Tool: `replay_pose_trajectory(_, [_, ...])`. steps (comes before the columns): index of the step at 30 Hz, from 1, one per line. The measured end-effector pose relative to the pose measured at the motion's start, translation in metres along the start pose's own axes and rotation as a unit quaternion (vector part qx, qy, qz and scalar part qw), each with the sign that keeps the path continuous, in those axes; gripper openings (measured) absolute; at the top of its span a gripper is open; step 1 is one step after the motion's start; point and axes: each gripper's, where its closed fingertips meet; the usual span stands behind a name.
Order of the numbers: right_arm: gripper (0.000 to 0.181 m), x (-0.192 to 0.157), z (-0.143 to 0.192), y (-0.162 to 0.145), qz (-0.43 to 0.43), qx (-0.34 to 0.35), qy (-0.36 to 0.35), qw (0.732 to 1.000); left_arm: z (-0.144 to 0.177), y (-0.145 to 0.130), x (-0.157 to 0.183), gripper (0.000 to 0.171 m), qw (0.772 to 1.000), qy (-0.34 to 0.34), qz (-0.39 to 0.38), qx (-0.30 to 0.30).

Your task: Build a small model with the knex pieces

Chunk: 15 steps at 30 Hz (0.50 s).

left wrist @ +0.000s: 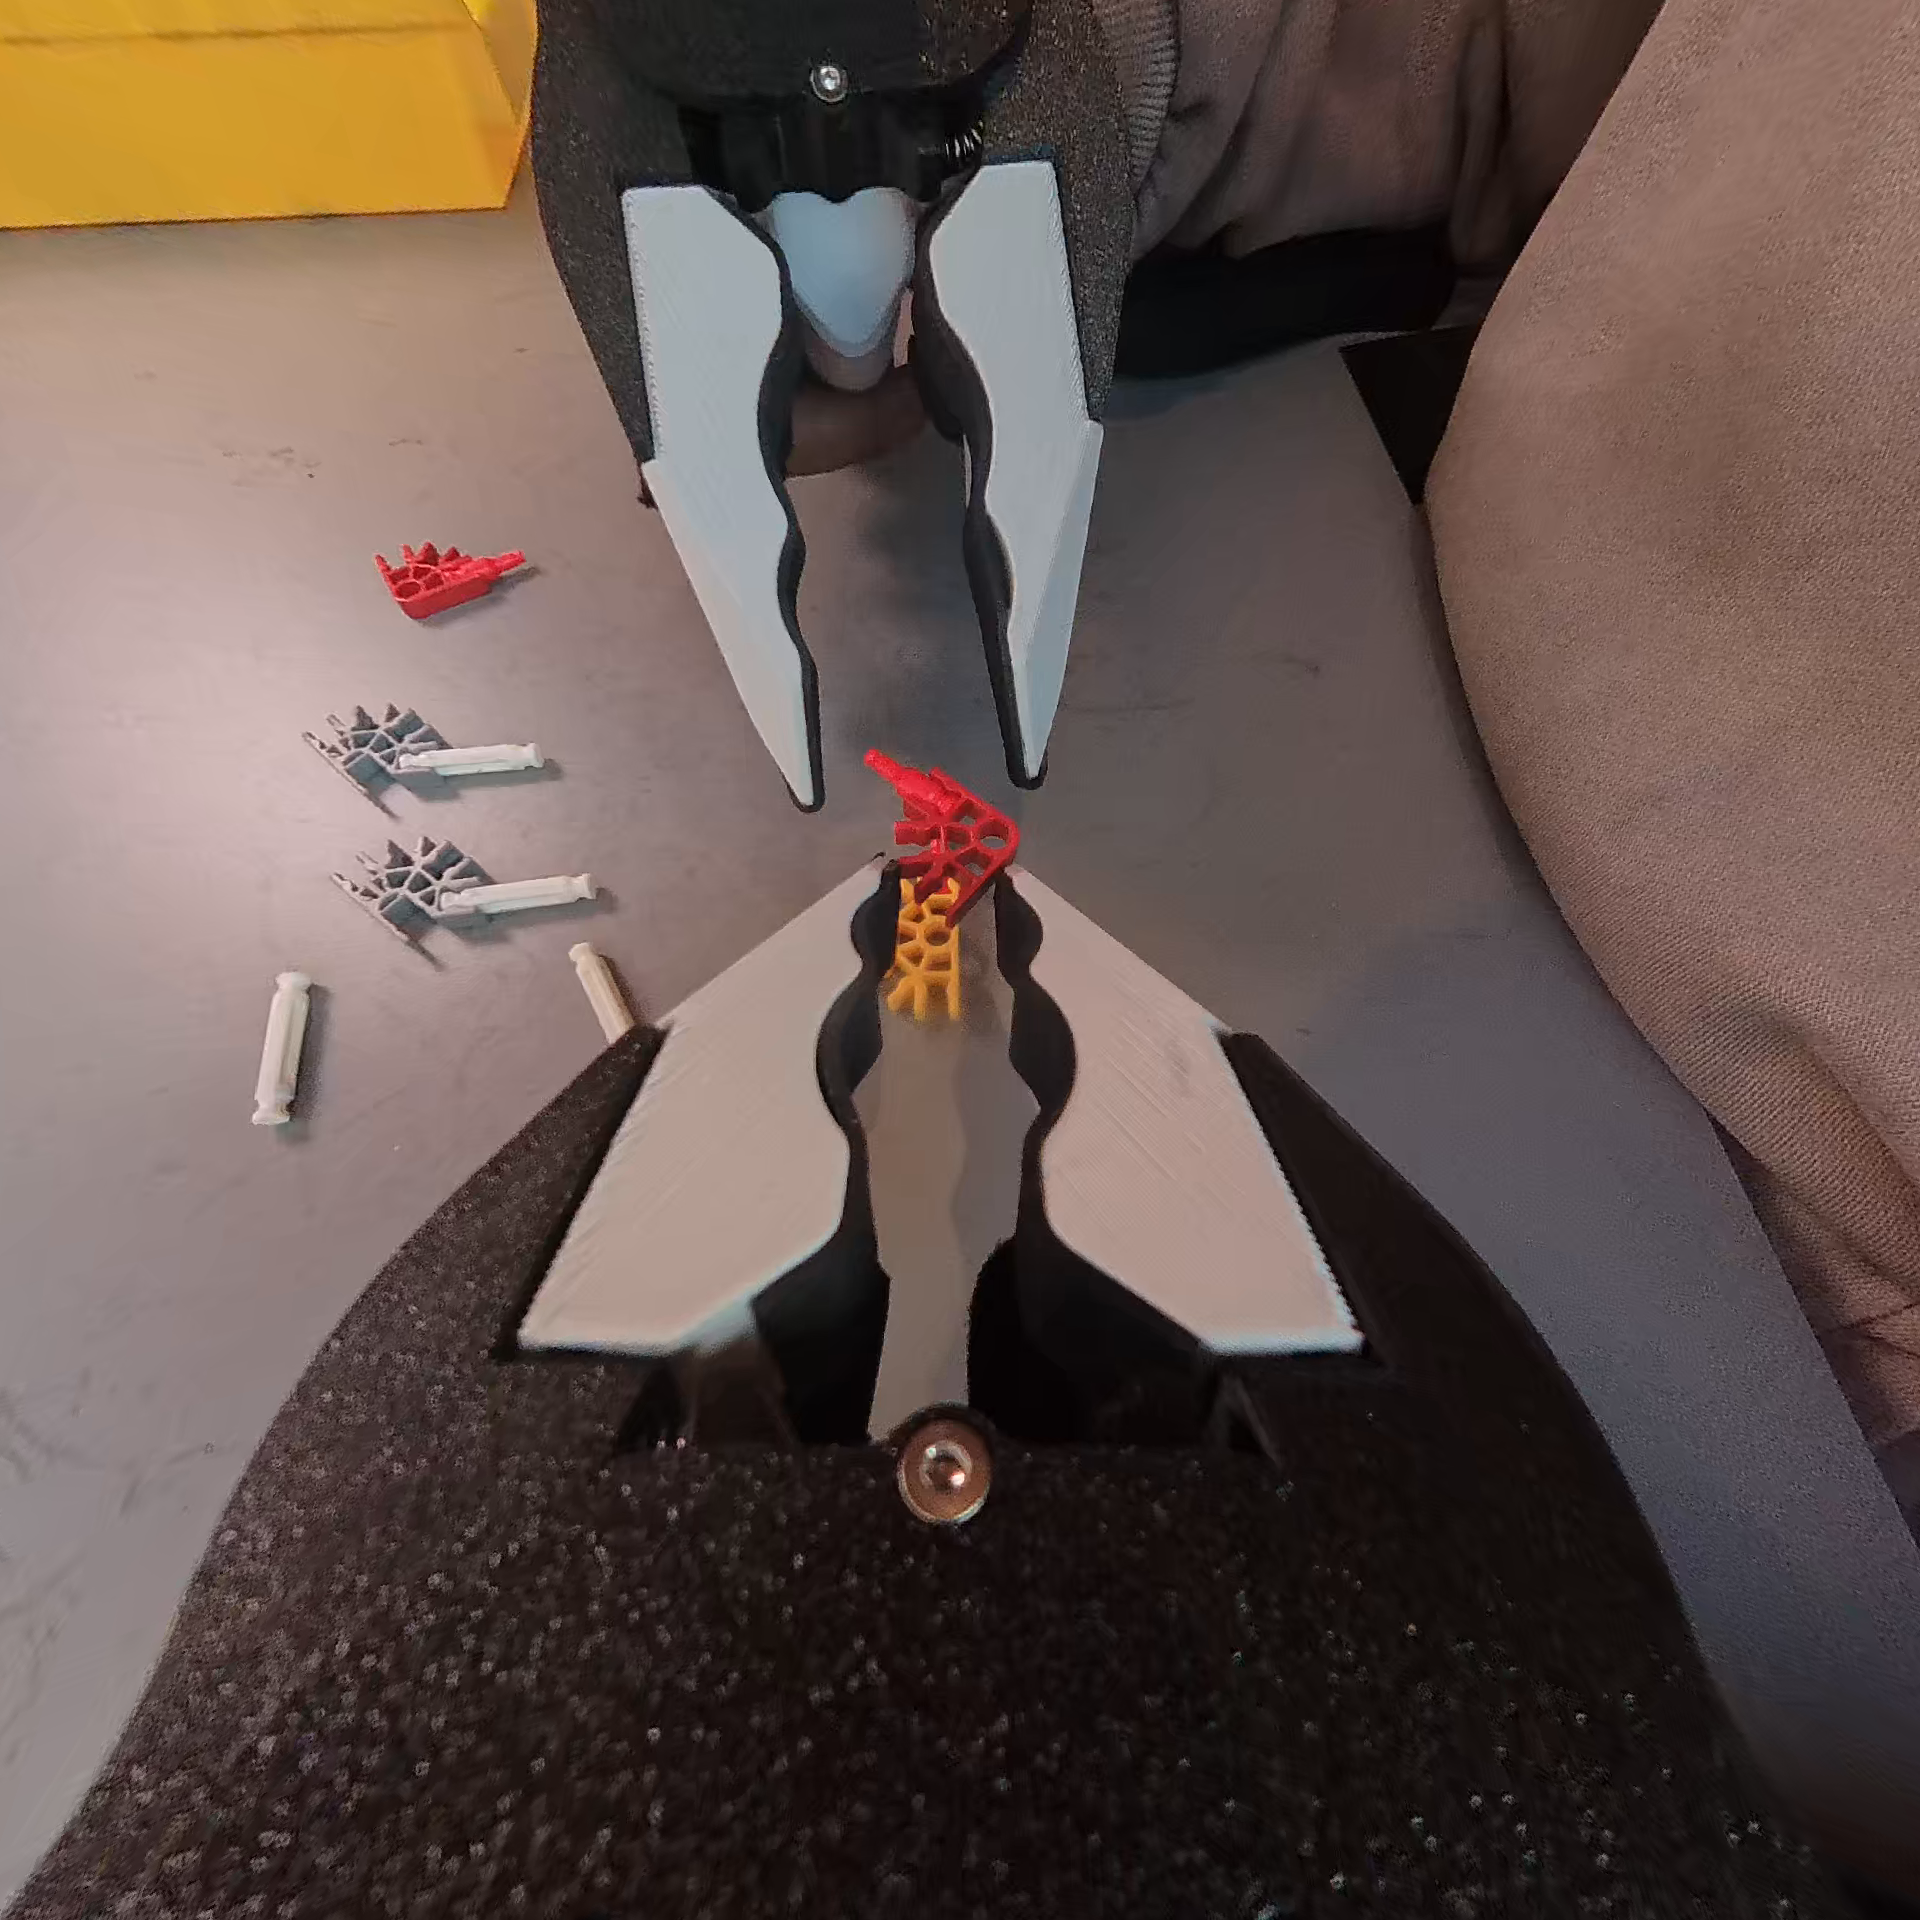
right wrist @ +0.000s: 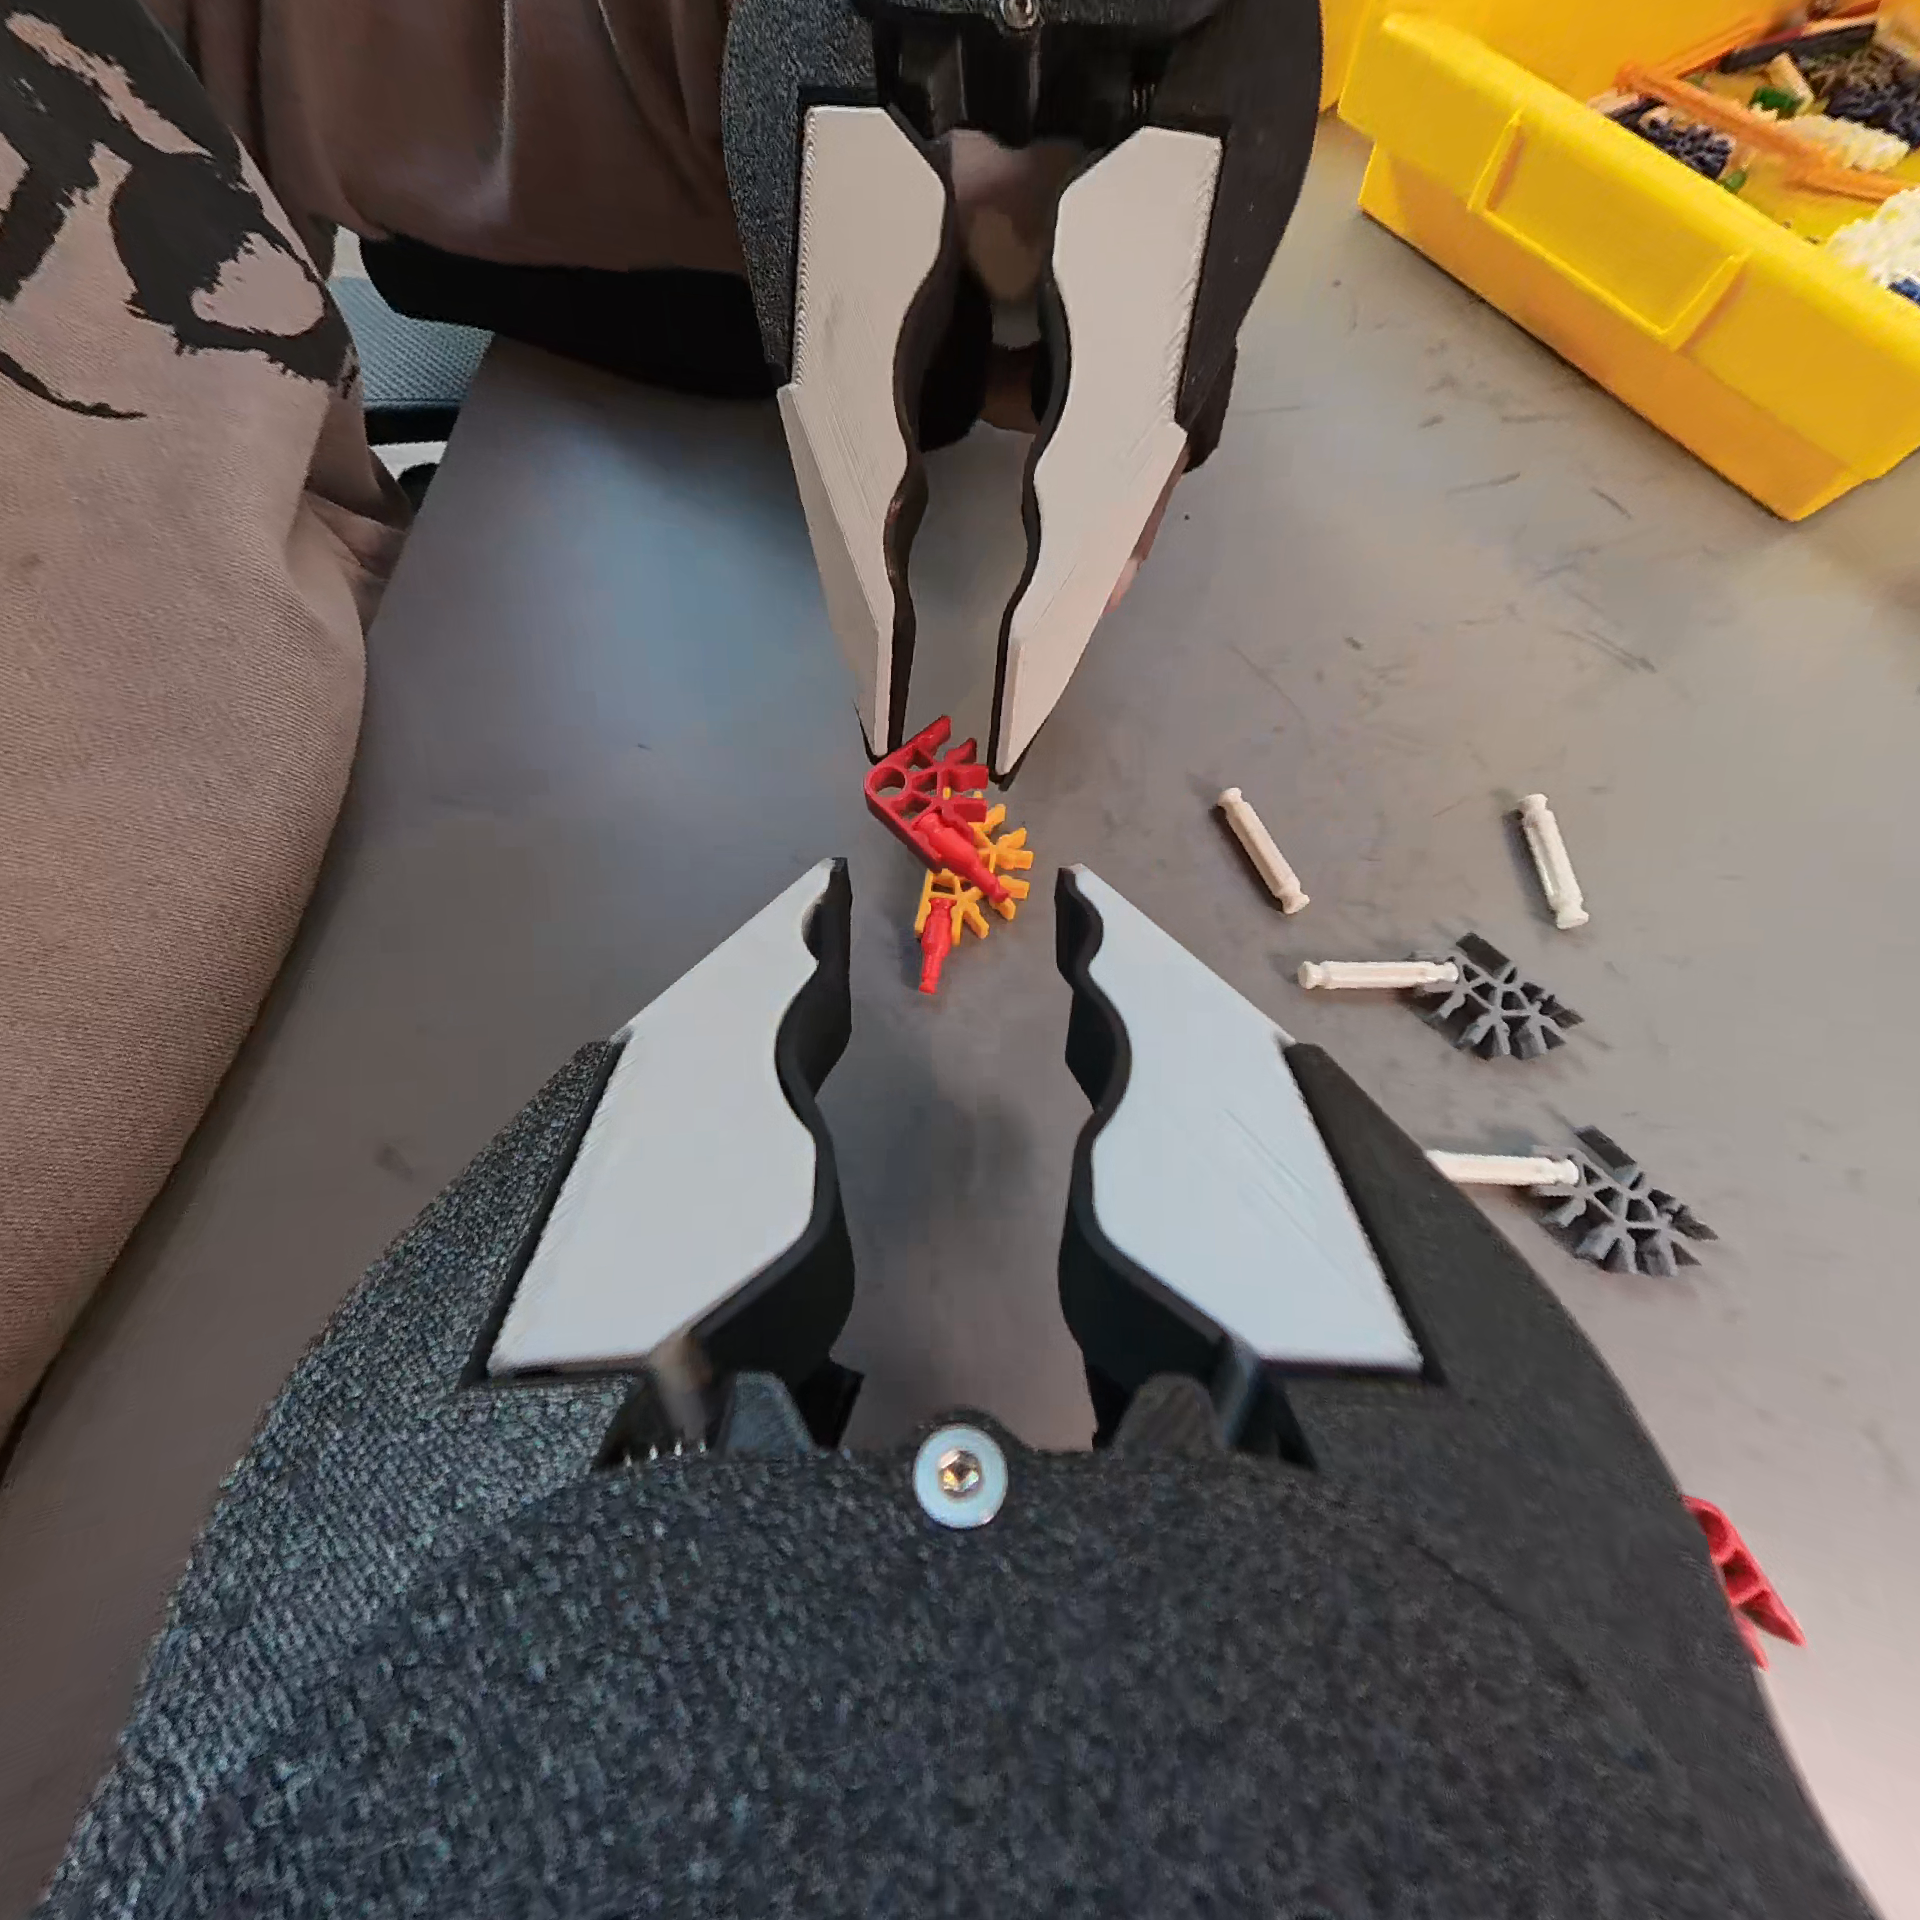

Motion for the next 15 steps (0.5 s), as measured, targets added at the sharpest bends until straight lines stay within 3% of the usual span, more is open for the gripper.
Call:
replay_pose_trajectory(6, [0.016, -0.011, -0.002, 0.005, 0.035, 0.011, 0.016, 0.999, -0.001, 0.004, 0.009, 0.018, 1.0, -0.024, -0.002, 0.013])
replay_pose_trajectory(15, [0.011, -0.013, -0.001, 0.006, 0.04, 0.015, 0.02, 0.999, -0.001, 0.004, 0.008, 0.016, 1.0, -0.02, -0.002, 0.016])
Point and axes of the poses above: each gripper's, where its closed fingertips meet, z back along the fingers, y out of its top, x = y × z across the jaws, and after that the axes turned 2 degrees about z, right-handed
